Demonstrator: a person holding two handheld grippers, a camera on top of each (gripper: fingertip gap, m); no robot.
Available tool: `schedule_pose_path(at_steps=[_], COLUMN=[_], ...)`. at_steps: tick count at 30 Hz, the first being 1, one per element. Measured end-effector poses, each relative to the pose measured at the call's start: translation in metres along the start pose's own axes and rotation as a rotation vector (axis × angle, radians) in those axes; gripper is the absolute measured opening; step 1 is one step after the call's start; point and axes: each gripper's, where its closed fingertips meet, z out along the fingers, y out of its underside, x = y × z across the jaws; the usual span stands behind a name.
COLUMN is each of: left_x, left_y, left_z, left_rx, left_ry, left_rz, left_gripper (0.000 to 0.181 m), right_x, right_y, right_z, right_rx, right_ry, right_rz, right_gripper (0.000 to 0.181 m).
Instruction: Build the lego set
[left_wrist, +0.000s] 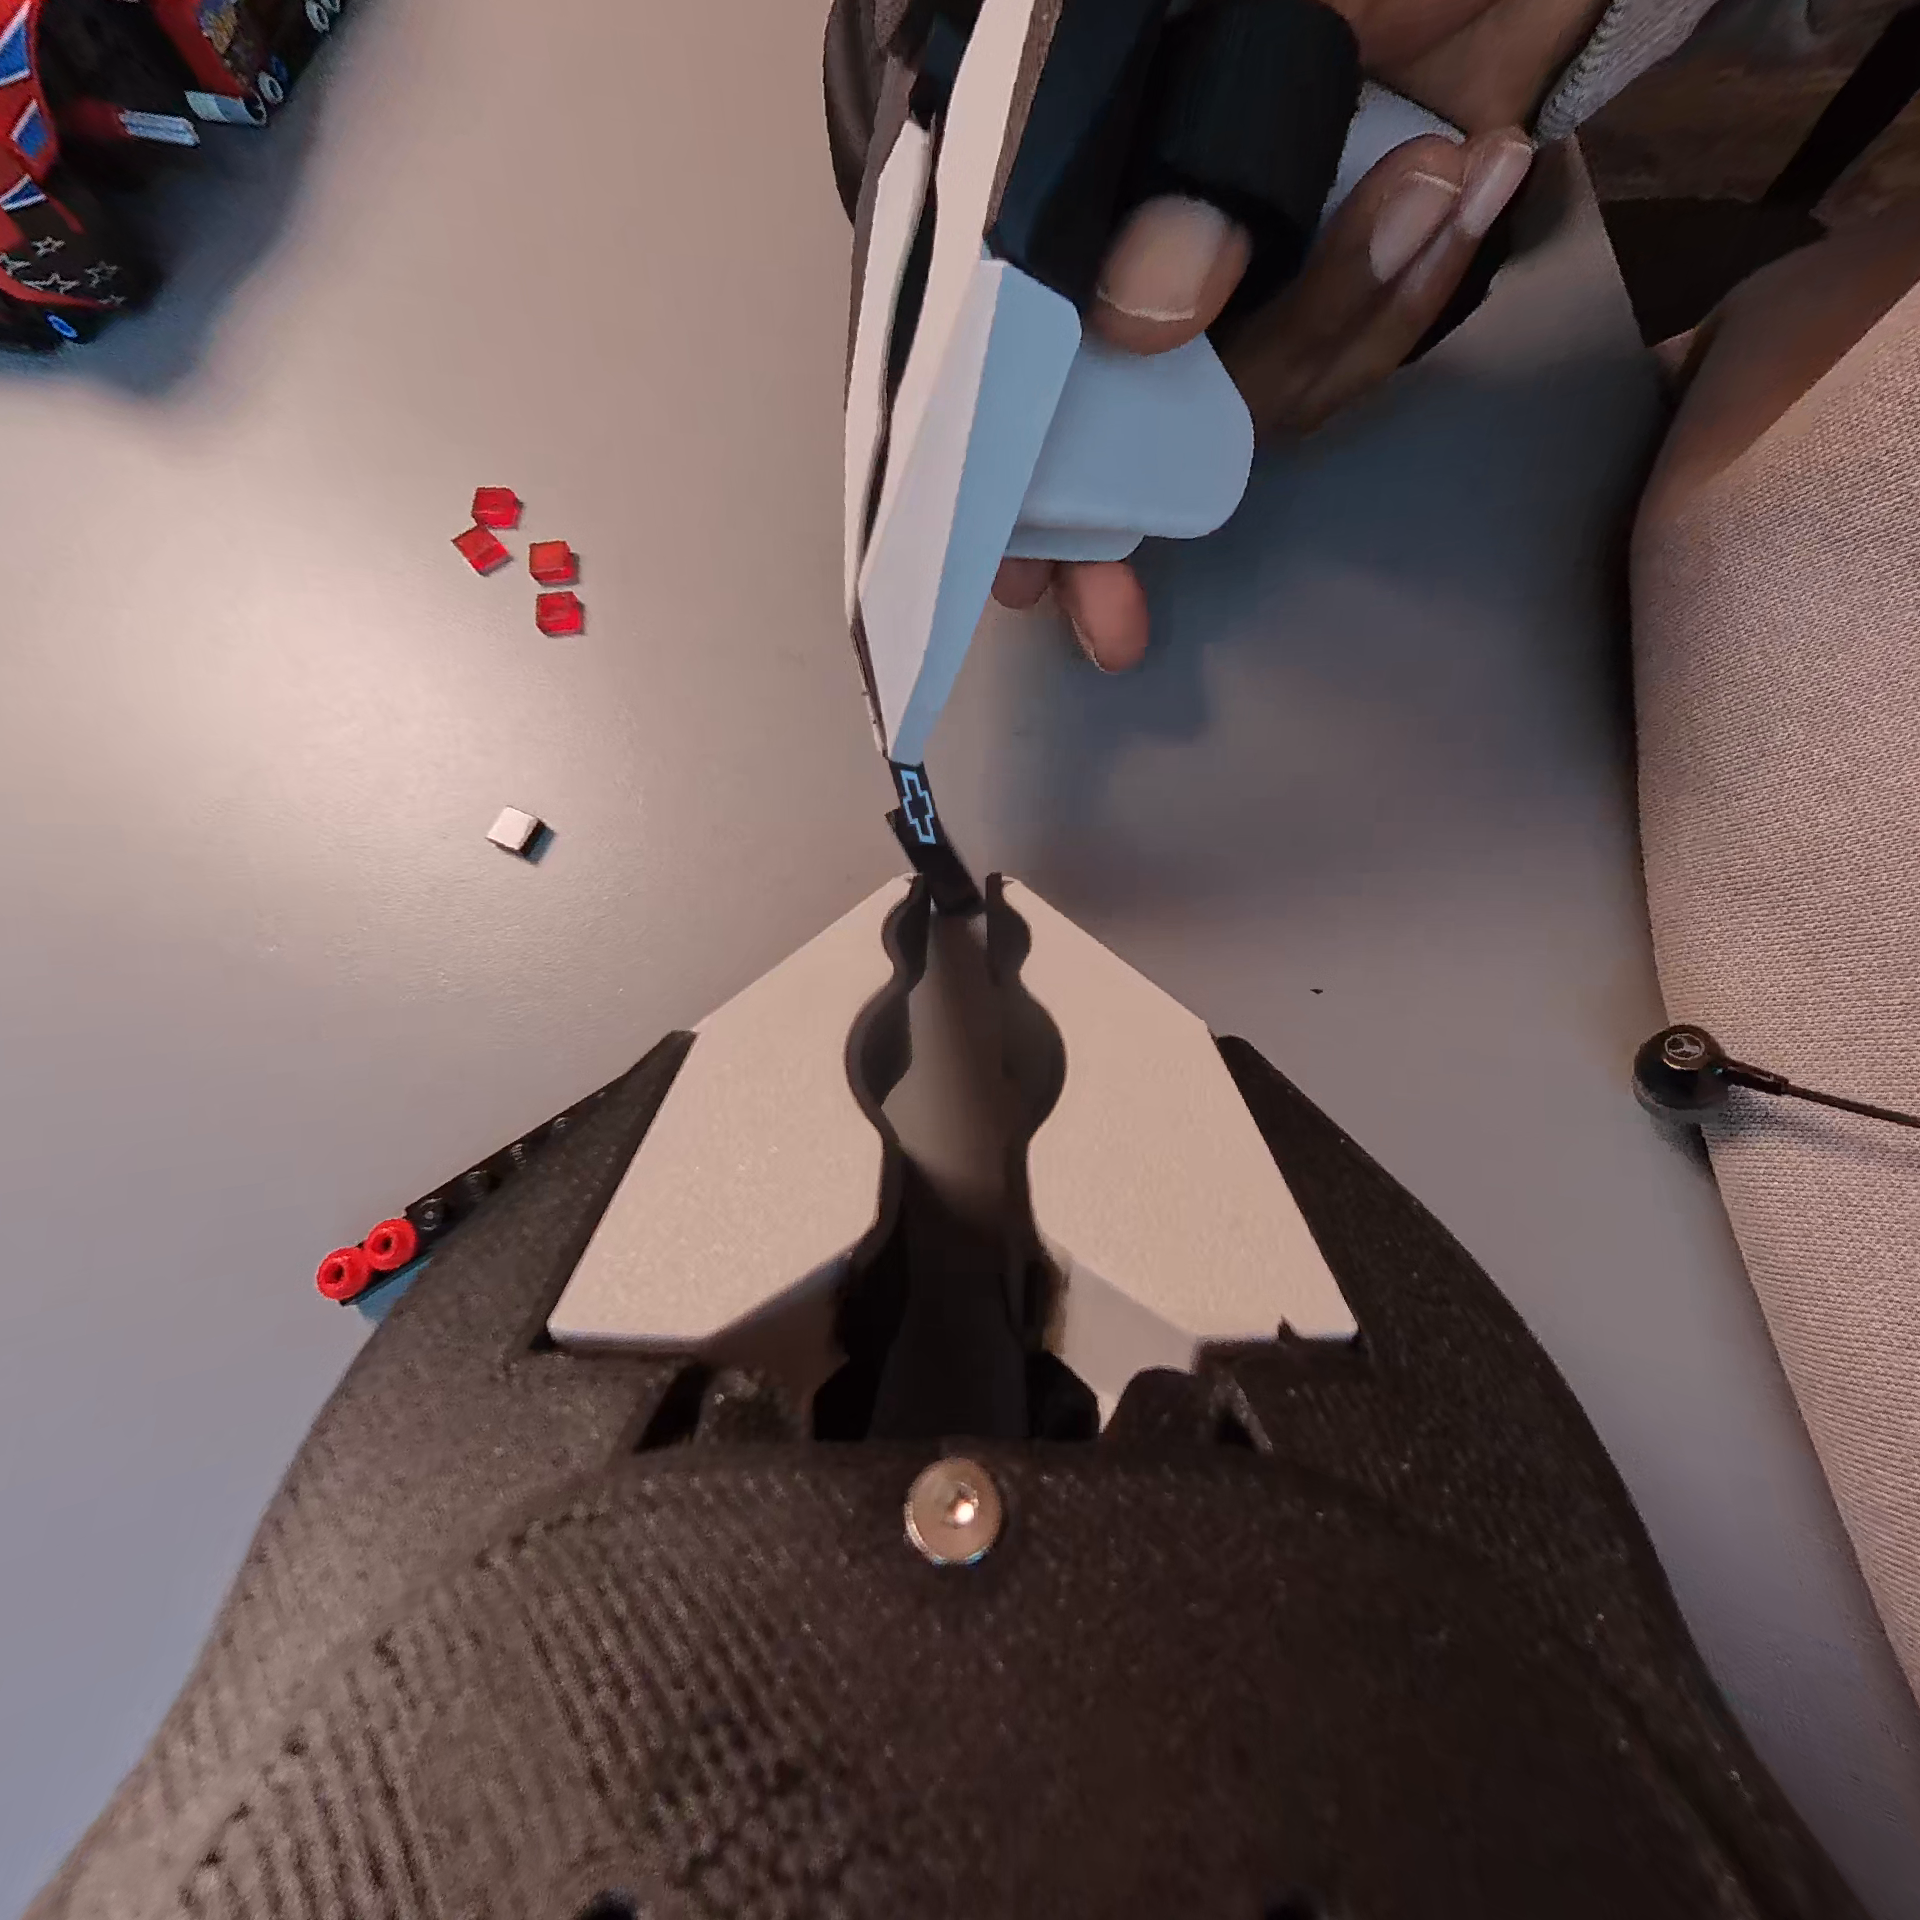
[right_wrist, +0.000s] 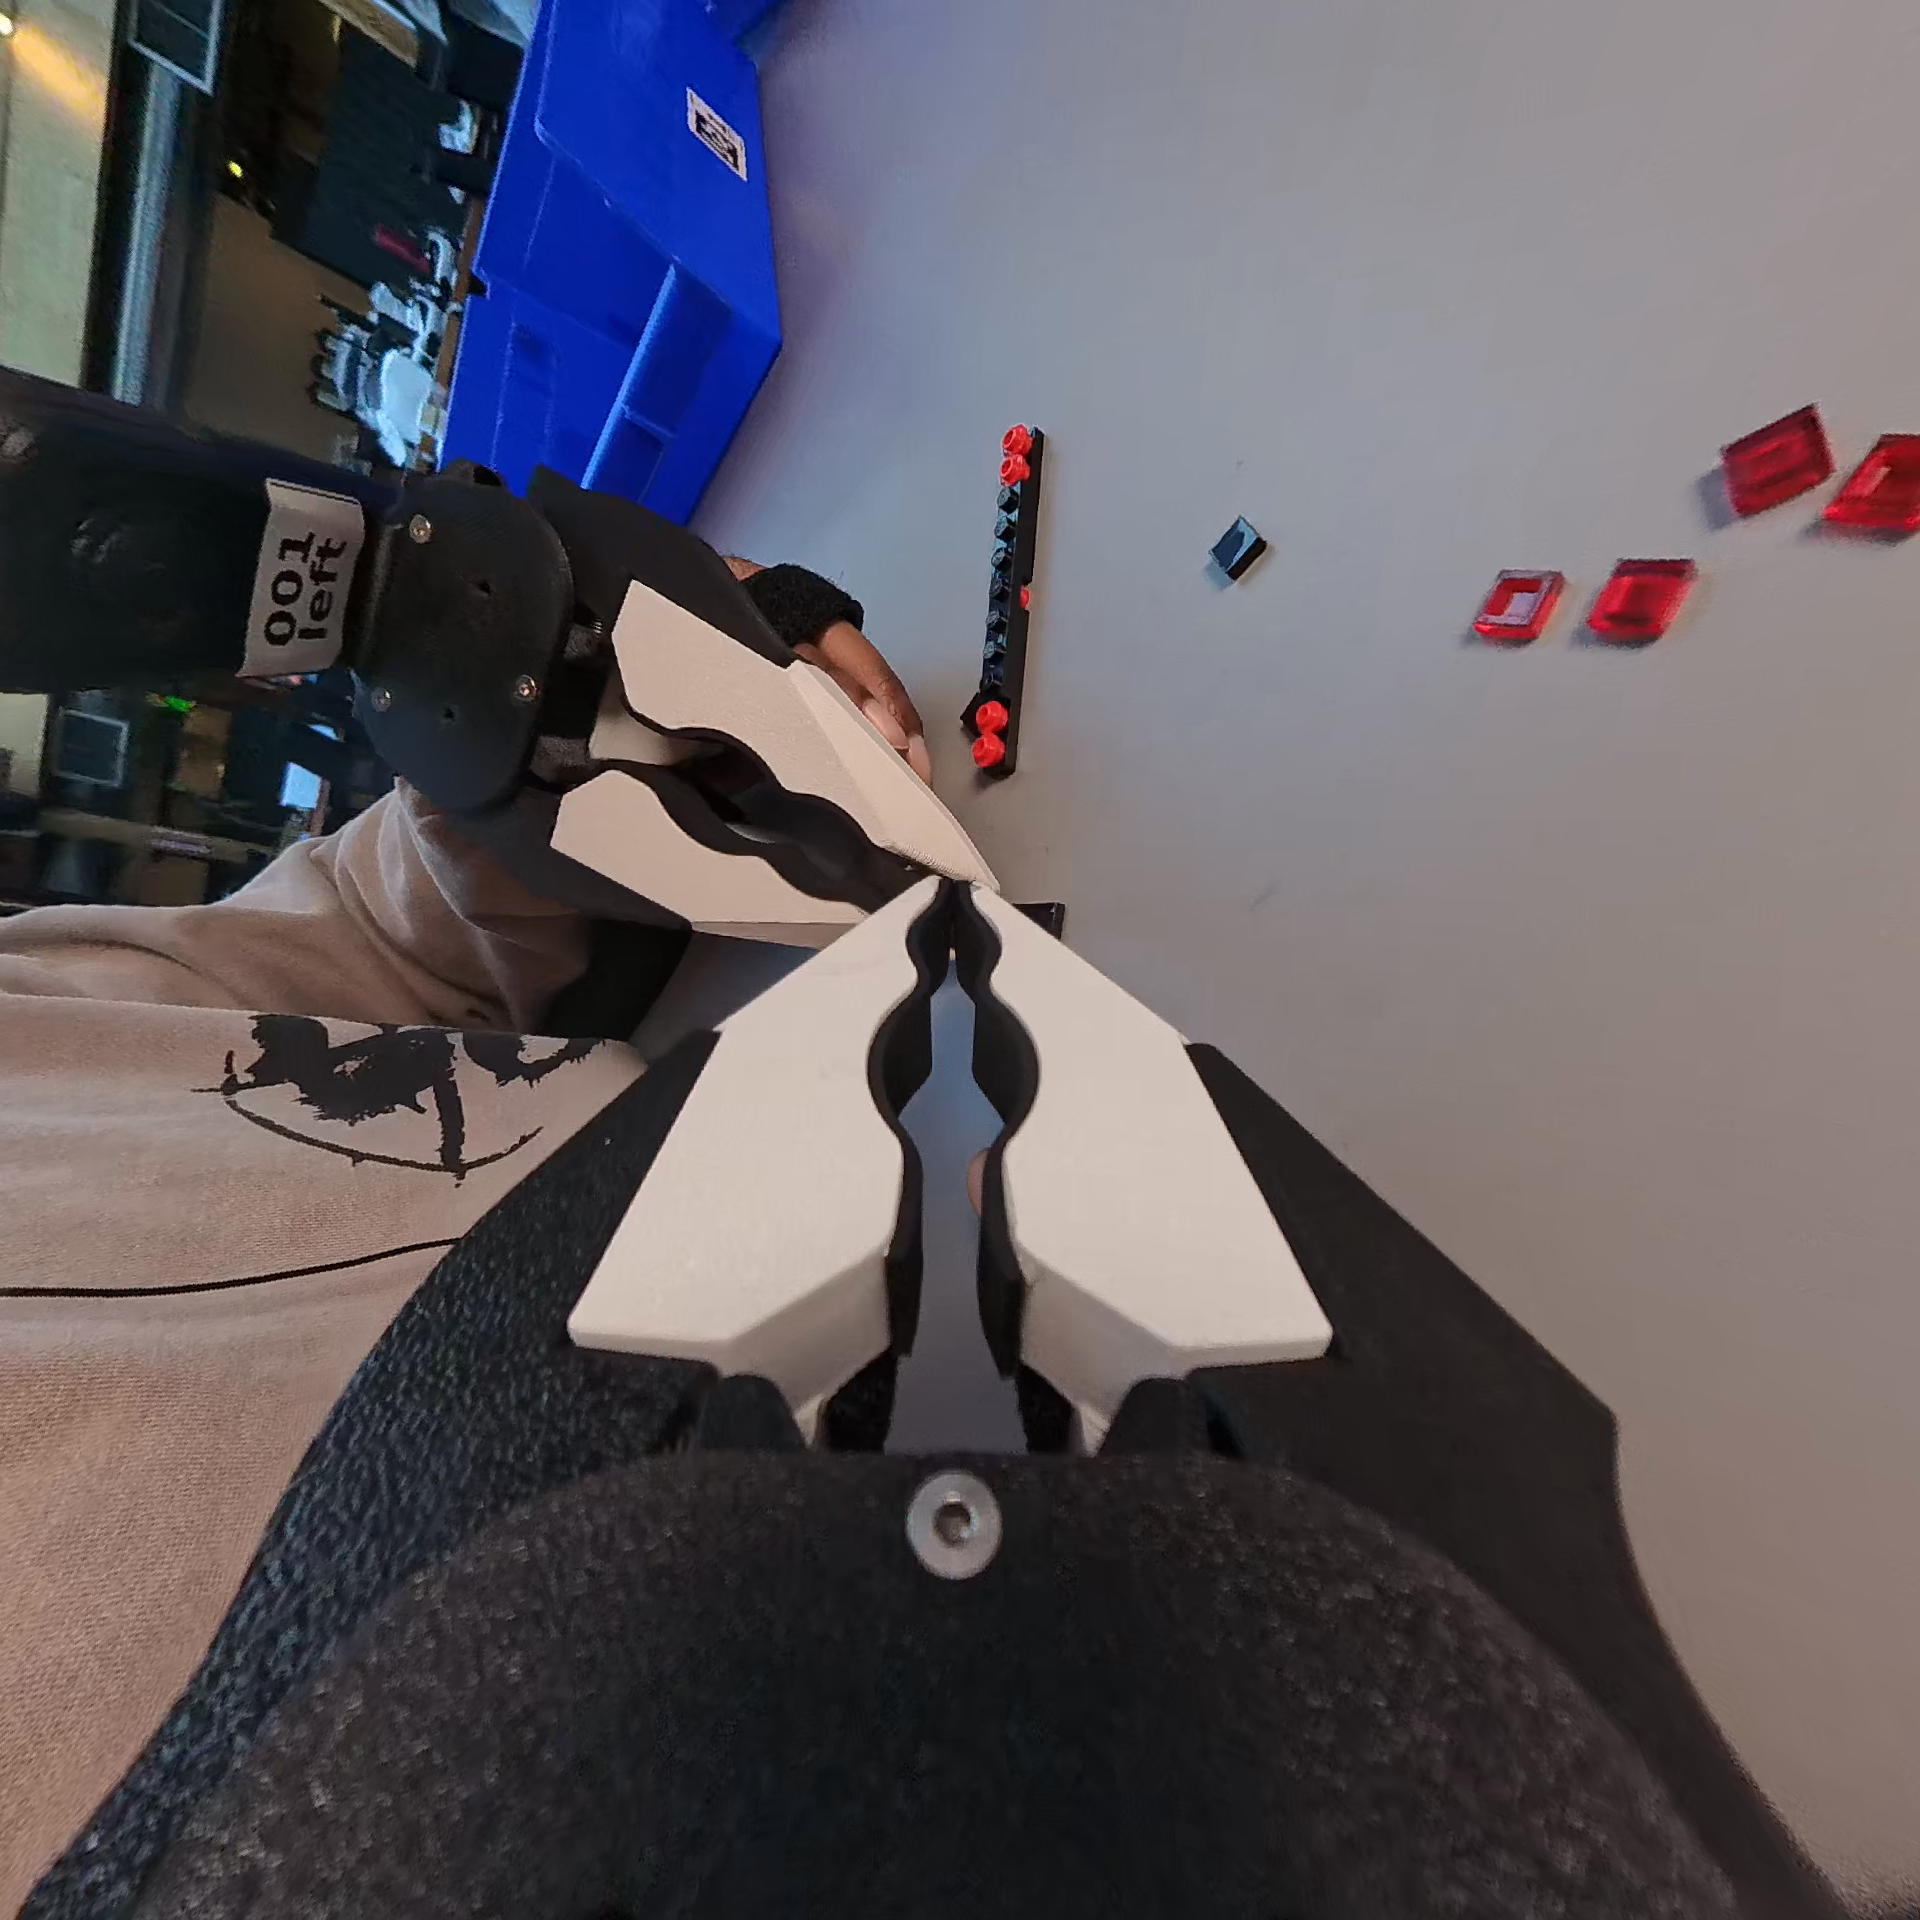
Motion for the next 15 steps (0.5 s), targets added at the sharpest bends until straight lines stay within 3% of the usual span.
schedule_pose_path(at_steps=[15], left_x=[0.0015], left_y=[0.0003], left_z=[-0.0006], left_rx=[0.004], left_ry=[0.013], left_rz=[0.006], left_gripper=[0.01], right_x=[0.004], right_y=[0.0072], right_z=[0.0071], right_rx=[-0.09], right_ry=[-0.008], right_rz=[-0.008], right_gripper=[0.0])
